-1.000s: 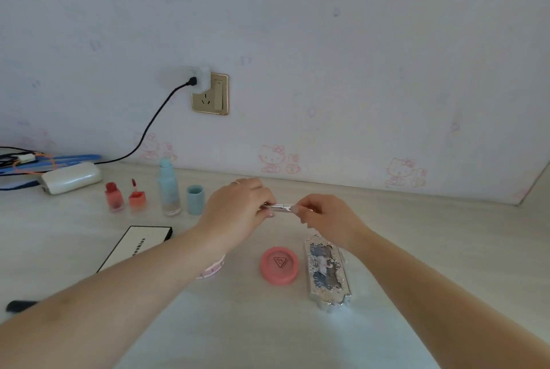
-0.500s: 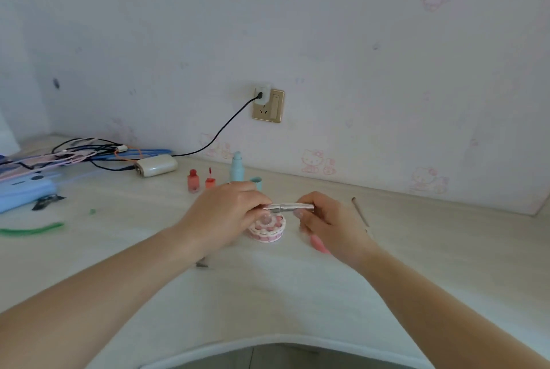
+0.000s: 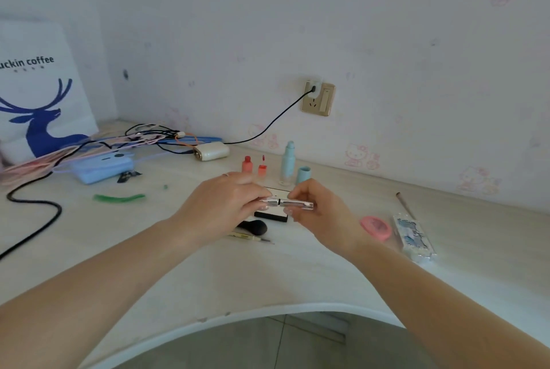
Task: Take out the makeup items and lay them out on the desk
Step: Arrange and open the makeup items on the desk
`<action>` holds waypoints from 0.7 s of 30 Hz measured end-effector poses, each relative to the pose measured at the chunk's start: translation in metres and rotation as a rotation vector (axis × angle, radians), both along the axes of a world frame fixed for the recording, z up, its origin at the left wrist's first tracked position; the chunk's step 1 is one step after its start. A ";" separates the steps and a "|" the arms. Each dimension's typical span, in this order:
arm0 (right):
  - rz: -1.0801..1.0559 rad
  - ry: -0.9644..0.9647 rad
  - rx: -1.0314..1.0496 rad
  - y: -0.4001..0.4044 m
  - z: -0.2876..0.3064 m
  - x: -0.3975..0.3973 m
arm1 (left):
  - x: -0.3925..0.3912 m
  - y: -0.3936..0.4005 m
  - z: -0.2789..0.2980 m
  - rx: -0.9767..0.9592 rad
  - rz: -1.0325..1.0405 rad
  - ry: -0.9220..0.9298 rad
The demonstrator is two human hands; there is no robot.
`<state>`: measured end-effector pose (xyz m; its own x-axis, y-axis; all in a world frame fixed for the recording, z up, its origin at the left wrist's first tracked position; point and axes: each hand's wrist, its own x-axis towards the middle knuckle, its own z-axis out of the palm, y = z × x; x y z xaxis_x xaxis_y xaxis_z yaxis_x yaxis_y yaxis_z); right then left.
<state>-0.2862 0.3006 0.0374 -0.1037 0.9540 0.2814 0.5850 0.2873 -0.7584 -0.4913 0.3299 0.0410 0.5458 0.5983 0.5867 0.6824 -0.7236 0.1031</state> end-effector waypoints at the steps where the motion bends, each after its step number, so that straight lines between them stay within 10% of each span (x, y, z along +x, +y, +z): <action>1: 0.003 -0.012 0.004 0.000 -0.001 -0.004 | -0.005 0.000 -0.002 0.017 0.002 -0.001; 21: 0.062 0.090 -0.257 -0.008 -0.017 -0.045 | -0.052 -0.005 -0.028 0.045 0.008 0.062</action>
